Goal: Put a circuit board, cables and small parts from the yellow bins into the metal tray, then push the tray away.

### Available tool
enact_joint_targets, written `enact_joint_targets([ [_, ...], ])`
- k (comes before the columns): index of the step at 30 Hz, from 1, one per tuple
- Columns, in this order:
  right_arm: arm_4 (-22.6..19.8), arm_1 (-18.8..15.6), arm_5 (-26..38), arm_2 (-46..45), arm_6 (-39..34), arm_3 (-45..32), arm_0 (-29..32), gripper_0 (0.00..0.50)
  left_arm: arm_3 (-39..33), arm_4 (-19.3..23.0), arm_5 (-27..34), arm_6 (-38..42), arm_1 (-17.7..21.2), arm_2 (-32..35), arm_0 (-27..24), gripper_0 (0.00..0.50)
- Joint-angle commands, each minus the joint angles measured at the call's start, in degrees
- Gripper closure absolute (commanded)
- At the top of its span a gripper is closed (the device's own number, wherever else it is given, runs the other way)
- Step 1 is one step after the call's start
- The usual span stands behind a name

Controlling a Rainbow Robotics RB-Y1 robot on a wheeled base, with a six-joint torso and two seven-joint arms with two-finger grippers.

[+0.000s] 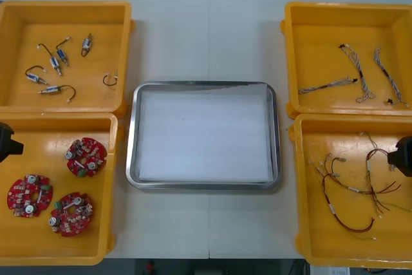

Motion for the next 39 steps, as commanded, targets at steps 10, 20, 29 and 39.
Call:
enact_joint_targets([
  [10, 3.4, -1.8, -4.2, 2.7, 1.3, 9.0, 0.7, 0.0, 0.0, -6.9, -6.3, -5.8, 1.1, -7.6, 5.2, 0.0],
  [20, 4.8, -0.4, -16.5, 5.6, 2.7, 15.4, 2.2, 0.0, 5.7, -7.3, -13.3, -6.1, 1.4, -11.1, 5.8, 0.0],
  [29, 7.6, 0.5, -22.3, 8.8, 4.2, 16.8, 4.7, 0.0, 6.2, -11.0, -18.0, -6.1, 2.2, -14.6, 7.6, 0.0],
  [39, 6.6, 1.7, -26.7, 9.2, 4.8, 20.3, 5.4, 0.0, 7.5, -12.7, -20.8, -6.2, 2.9, -16.0, 9.1, 0.0],
])
